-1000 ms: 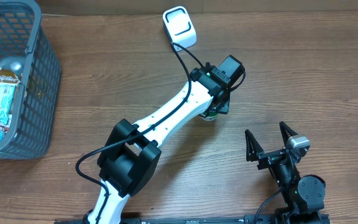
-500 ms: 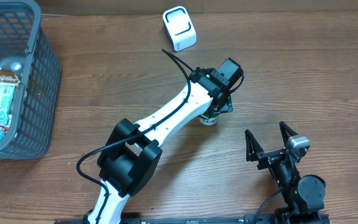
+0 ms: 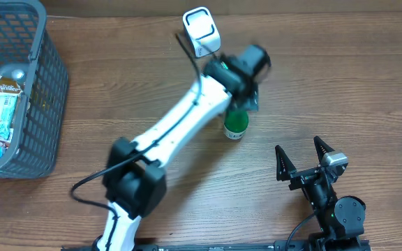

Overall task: Scan the item barcode
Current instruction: 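Lower the jar onto the table in front of the scanner and release, then return the left gripper to the basket and grasp the yellow soap bottle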

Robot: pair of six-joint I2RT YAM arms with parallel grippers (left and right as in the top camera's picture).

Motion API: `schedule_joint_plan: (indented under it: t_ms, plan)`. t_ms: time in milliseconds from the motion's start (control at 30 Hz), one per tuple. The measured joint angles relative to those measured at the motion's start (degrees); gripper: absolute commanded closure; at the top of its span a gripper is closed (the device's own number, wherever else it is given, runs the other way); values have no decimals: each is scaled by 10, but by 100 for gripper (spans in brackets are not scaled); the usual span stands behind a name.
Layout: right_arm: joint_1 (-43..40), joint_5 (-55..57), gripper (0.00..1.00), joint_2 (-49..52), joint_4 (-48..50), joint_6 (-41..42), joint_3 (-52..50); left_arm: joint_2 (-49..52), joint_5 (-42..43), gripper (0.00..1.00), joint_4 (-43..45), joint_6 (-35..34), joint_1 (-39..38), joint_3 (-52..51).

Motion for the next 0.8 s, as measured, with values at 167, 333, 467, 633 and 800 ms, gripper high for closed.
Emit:
schedule_joint_plan:
  t_ms: [167,333,467,633,800]
  plan:
    - [0,0,0,0,0,0,0,-60,-35,5,-67,113,82,131]
    - [0,0,0,0,0,0,0,-144,-55,2,-77,251,193,191]
    - [0,0,0,0,0,0,0,-181,-59,2,-76,315,279,196]
    - [0,0,0,0,0,0,0,-184,-56,0,-76,356,407,195]
    - [0,0,0,0,0,0,0,-183,-19,0,-71,382,530,195]
